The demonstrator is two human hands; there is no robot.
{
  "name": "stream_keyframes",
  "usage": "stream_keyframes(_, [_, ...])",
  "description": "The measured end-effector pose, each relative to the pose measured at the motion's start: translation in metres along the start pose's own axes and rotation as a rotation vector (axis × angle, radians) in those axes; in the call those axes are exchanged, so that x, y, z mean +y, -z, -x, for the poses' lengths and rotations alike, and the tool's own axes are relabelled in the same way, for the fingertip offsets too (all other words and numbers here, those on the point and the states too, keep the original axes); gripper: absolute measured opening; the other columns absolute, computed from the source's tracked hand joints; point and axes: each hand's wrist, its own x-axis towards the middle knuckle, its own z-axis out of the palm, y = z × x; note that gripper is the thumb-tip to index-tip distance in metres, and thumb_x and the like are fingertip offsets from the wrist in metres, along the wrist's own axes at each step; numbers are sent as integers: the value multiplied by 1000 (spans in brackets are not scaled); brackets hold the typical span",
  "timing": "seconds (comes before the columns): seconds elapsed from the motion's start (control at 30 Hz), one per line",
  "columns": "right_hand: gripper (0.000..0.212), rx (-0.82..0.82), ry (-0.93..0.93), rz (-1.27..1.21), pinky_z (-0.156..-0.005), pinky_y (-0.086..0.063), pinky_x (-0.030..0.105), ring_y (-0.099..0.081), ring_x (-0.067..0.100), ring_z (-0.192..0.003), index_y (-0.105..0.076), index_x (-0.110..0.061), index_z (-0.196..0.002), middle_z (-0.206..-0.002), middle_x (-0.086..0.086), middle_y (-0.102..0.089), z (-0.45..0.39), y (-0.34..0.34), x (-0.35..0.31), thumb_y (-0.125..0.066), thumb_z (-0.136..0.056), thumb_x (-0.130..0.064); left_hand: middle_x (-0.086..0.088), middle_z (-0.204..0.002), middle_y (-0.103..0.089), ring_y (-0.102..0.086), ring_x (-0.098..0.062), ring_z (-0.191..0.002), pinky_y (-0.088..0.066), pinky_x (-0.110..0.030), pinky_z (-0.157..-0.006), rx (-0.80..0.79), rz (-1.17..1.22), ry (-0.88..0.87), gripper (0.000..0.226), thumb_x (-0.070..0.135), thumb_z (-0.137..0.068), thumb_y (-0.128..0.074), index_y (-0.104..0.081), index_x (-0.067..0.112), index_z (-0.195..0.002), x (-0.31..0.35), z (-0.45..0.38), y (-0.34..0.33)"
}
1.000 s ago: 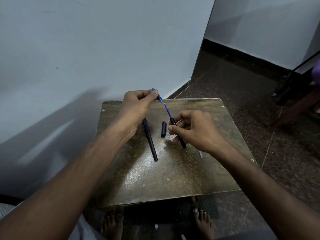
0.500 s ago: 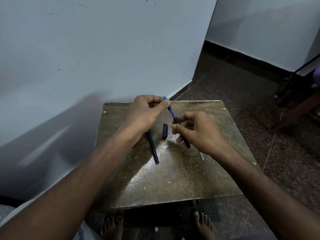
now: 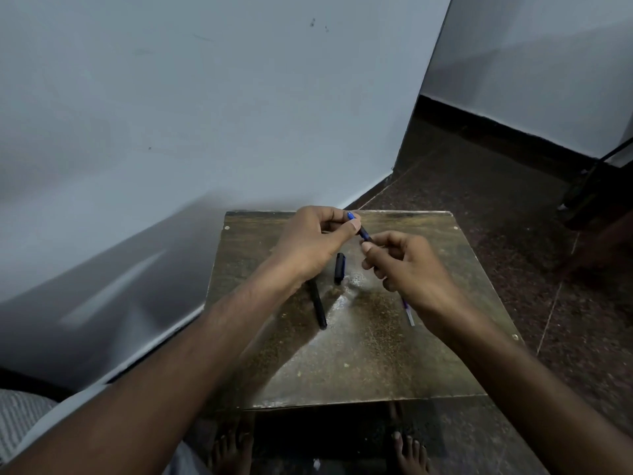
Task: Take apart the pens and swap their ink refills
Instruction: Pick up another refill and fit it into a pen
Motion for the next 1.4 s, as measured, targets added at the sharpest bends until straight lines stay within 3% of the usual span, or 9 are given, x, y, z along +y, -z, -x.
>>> stream_keyframes(0.17, [9,116,-3,-33,-64,-51,30,-65,10,-66,-69,-17,-99,-85,1,-76,11,-12,-2,-75,-102,-24,10,-99,-83,-69,8,-81,-48,-11,-72,-16,28,4,19,37,-104,-73,-83,28,-116,3,10,-7])
stream_keyframes(0.33, [24,100,-55,-26,-65,-50,26,-64,7,-64,-75,-21,-106,-89,1,-79,29,-23,-2,-54,-114,-30,6,-104,-83,-73,-6,-94,-49,-20,-75,-22,62,50,15,31,-106,-70,-82,29,-114,0,22,-10])
stream_keyframes(0.43, [18,137,-49,-17,-67,-50,34,-64,13,-72,-72,-24,-111,-87,-1,-76,38,-25,-3,-64,-108,-40,-2,-108,-84,-78,-19,-104,-55,-24,-75,-36,57,57,17,28,-107,-69,-81,26,-119,0,28,-12])
stream_keyframes(0.6, [19,250,-6,7,-61,-51,35,-64,13,-65,-71,-18,-100,-85,1,-77,46,-29,-4,-66,-107,-35,1,-104,-82,-62,-2,-73,-44,-9,-52,-46,24,41,16,32,-107,-67,-81,31,-115,4,30,-9])
stream_keyframes(0.7, [30,214,-75,3,-58,-47,26,-62,9,-59,-75,-19,-106,-84,-1,-79,49,-31,-6,-51,-115,-35,8,-101,-81,-66,5,-76,-47,-12,-53,-76,29,48,14,29,-107,-68,-80,32,-112,4,30,-8])
stream_keyframes(0.93, [10,377,-20,129,-64,-58,31,-73,13,-72,-63,-21,-99,-83,-5,-77,50,-39,-7,-70,-105,-25,21,-83,-79,-65,6,-69,-44,-14,-54,-91,56,118,13,34,-99,-72,-86,34,-100,11,21,-13])
stream_keyframes(1.13, [30,249,-126,-49,-62,-48,28,-64,13,-63,-74,-18,-109,-84,0,-76,42,-44,-6,-47,-116,-30,14,-98,-84,-67,6,-77,-45,-17,-59,-66,93,94,11,32,-101,-74,-85,32,-102,1,14,-13])
stream_keyframes(1.23, [21,239,-179,-243,-60,-47,26,-61,10,-64,-70,-20,-115,-83,-1,-73,39,-43,-5,-59,-111,-37,19,-97,-84,-68,8,-78,-45,-10,-57,-86,97,96,14,31,-102,-72,-85,31,-106,1,8,-11])
stream_keyframes(1.4, [16,289,-71,-132,-61,-52,33,-65,13,-63,-64,-12,-103,-83,6,-76,31,-42,-5,-67,-108,-27,20,-82,-80,-64,13,-63,-43,-2,-51,-28,181,48,14,37,-97,-79,-86,26,-97,-6,-1,-12])
